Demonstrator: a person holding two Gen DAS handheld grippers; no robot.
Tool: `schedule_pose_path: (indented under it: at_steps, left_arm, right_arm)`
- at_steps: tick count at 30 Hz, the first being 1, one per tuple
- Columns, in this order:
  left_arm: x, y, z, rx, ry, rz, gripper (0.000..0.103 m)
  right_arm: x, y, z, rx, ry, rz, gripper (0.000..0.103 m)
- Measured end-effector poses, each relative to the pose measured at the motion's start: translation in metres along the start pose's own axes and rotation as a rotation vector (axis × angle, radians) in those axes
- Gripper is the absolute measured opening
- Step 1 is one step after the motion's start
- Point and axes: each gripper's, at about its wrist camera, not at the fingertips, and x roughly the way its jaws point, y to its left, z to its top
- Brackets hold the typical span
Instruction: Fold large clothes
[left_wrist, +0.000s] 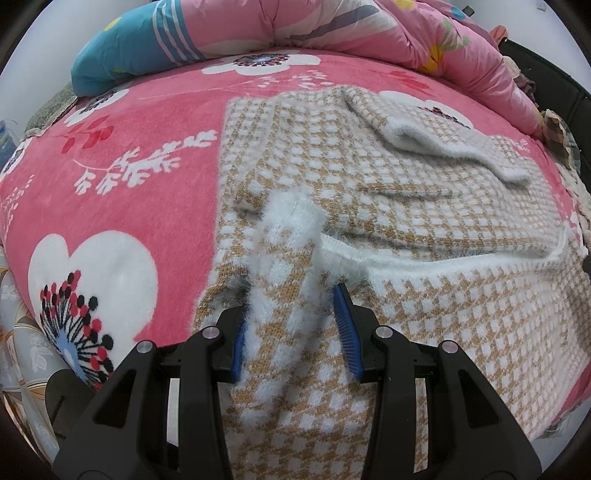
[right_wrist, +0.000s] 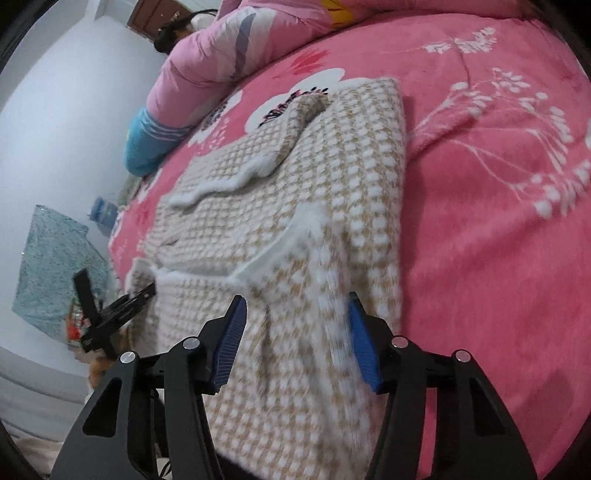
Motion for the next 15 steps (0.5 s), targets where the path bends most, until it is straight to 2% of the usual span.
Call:
schedule_pose_path:
  at_steps: [4,8,10,15]
  left_arm:
    - [0.000,-0.001,0.001,-0.002,0.002,0.002,0.041]
    - [0.001,-0.001,0.001,-0.003,0.004,0.003,0.041]
    - [0.001,-0.001,0.001,-0.002,0.004,0.003,0.041]
    - [0.001,-0.002,0.001,-0.003,0.005,0.004,0.040]
  right_arm:
    - [0.011,-0.003,0.010,-0.004,0.006,-0.030,0.050]
    - [0.009,0.005,0.004,-0.052,0.022,-0.084,0.040]
    - [0.008,0.010,-0.001,-0.075,0.033,-0.083,0.035]
    - [0.010,0.020,-0.004,-0.128,0.023,-0.146,0.034]
